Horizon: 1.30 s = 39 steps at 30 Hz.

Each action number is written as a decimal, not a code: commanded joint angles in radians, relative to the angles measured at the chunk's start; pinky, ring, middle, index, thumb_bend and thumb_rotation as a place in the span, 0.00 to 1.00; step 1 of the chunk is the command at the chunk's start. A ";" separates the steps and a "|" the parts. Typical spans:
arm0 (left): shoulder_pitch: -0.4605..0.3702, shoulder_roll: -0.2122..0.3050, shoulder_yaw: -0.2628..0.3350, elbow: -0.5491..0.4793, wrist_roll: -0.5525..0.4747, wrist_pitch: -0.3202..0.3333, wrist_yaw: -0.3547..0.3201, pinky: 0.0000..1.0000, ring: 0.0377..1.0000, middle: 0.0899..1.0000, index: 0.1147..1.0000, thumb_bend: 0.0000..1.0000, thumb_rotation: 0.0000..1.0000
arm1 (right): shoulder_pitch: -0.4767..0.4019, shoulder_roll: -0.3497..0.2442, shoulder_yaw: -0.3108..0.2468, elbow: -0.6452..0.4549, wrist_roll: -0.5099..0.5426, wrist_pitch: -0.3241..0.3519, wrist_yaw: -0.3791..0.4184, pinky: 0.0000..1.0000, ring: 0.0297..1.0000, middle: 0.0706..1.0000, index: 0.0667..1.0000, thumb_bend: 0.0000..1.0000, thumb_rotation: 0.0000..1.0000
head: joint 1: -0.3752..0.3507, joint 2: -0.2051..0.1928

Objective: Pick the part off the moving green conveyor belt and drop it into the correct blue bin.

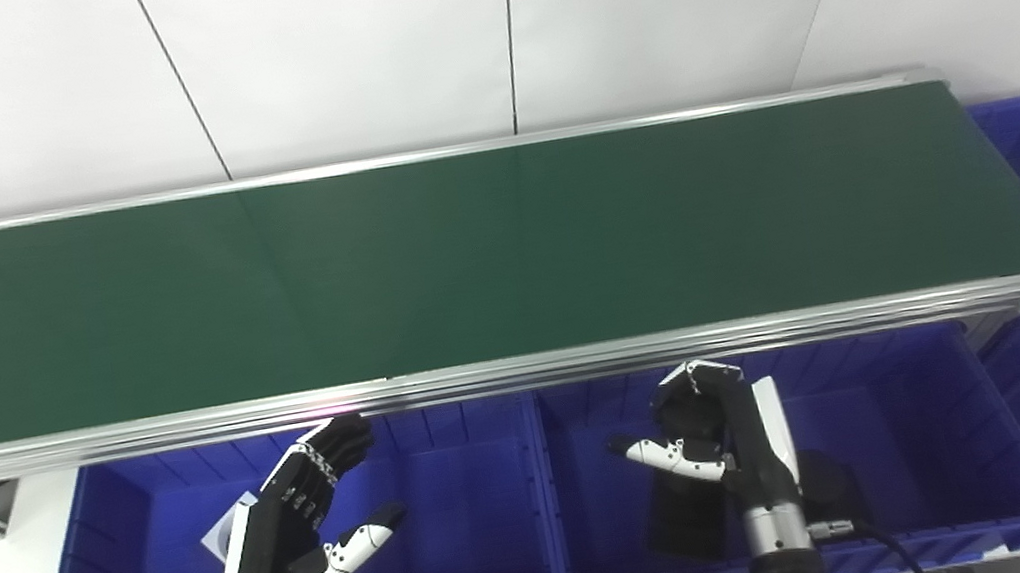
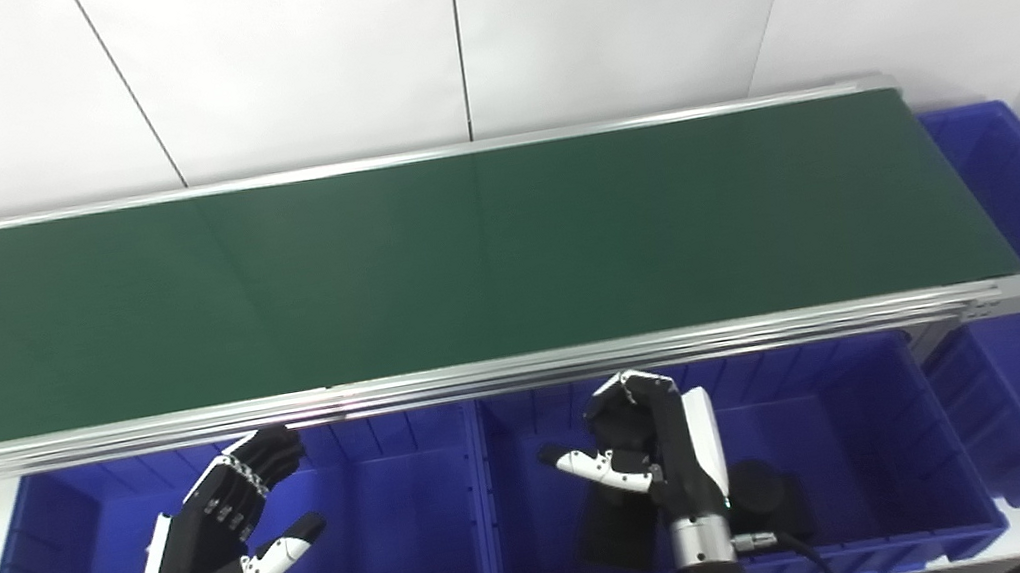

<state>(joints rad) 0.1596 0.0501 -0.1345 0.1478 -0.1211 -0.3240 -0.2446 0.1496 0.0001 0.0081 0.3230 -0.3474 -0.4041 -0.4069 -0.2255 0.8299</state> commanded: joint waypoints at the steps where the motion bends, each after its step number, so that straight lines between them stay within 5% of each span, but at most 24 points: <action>1: -0.002 -0.006 -0.003 -0.031 0.002 -0.008 0.000 0.82 0.77 0.75 0.71 0.61 0.00 | -0.015 0.000 0.003 -0.026 0.002 -0.064 -0.028 0.22 0.24 0.41 0.23 0.56 0.00 | 0.003 -0.003; 6: -0.001 -0.008 -0.005 -0.026 0.011 -0.013 0.004 0.82 0.76 0.75 0.71 0.61 0.00 | -0.009 -0.023 0.044 -0.048 0.055 -0.066 -0.015 0.24 0.28 0.43 0.34 0.56 0.00 | 0.008 -0.010; 7: -0.001 -0.009 -0.005 -0.024 0.009 -0.016 0.004 0.82 0.76 0.75 0.71 0.61 0.00 | -0.006 -0.030 0.055 -0.052 0.060 -0.066 -0.011 0.42 0.45 0.45 0.41 0.54 0.00 | 0.008 -0.010; 10: -0.004 -0.010 -0.005 -0.016 0.005 -0.021 0.001 0.82 0.77 0.75 0.72 0.61 0.00 | 0.015 -0.050 0.083 -0.081 0.042 -0.065 0.008 0.55 0.59 0.47 0.43 0.53 0.00 | 0.009 -0.016; 11: -0.005 -0.010 -0.005 -0.014 0.004 -0.020 0.000 0.82 0.77 0.75 0.72 0.61 0.00 | 0.022 -0.053 0.087 -0.092 0.044 -0.064 0.022 0.65 0.69 0.64 0.64 0.66 0.17 | 0.009 -0.016; 16: -0.008 -0.011 -0.004 -0.008 0.006 -0.022 0.001 0.82 0.77 0.75 0.72 0.61 0.00 | 0.059 -0.076 0.111 -0.160 0.040 -0.027 0.103 0.87 0.86 0.89 0.92 0.86 0.50 | 0.011 -0.023; 22: -0.013 -0.010 -0.005 -0.002 0.007 -0.020 0.000 0.82 0.76 0.75 0.72 0.61 0.00 | 0.078 -0.087 0.112 -0.219 -0.016 0.042 0.150 0.93 0.91 0.93 0.96 0.89 0.60 | 0.012 -0.029; 30: -0.022 -0.010 -0.008 0.016 0.004 -0.032 -0.006 0.83 0.76 0.75 0.71 0.61 0.00 | 0.082 -0.101 0.108 -0.219 -0.005 0.005 0.194 0.89 0.92 0.94 0.97 0.87 0.58 | 0.014 -0.041; 33: -0.023 -0.012 -0.009 0.022 0.000 -0.030 -0.009 0.84 0.76 0.75 0.71 0.61 0.00 | 0.081 -0.104 0.110 -0.205 0.060 -0.035 0.212 0.92 0.93 0.95 0.96 0.85 0.51 | 0.027 -0.064; 35: -0.026 -0.011 -0.011 0.030 0.001 -0.038 -0.011 0.84 0.77 0.76 0.71 0.61 0.00 | 0.080 -0.114 0.125 -0.198 0.117 -0.060 0.223 0.84 0.90 0.94 0.95 0.79 0.37 | 0.035 -0.073; 39: -0.035 -0.015 -0.011 0.067 0.001 -0.067 -0.012 0.85 0.77 0.76 0.71 0.62 0.00 | 0.073 -0.142 0.159 -0.181 0.198 -0.066 0.243 0.77 0.85 0.90 0.91 0.74 0.31 | 0.065 -0.116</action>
<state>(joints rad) 0.1446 0.0428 -0.1423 0.2272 -0.1204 -0.3443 -0.2473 0.2330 -0.1359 0.1650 0.1528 -0.1679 -0.4092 -0.1737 -0.1612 0.7135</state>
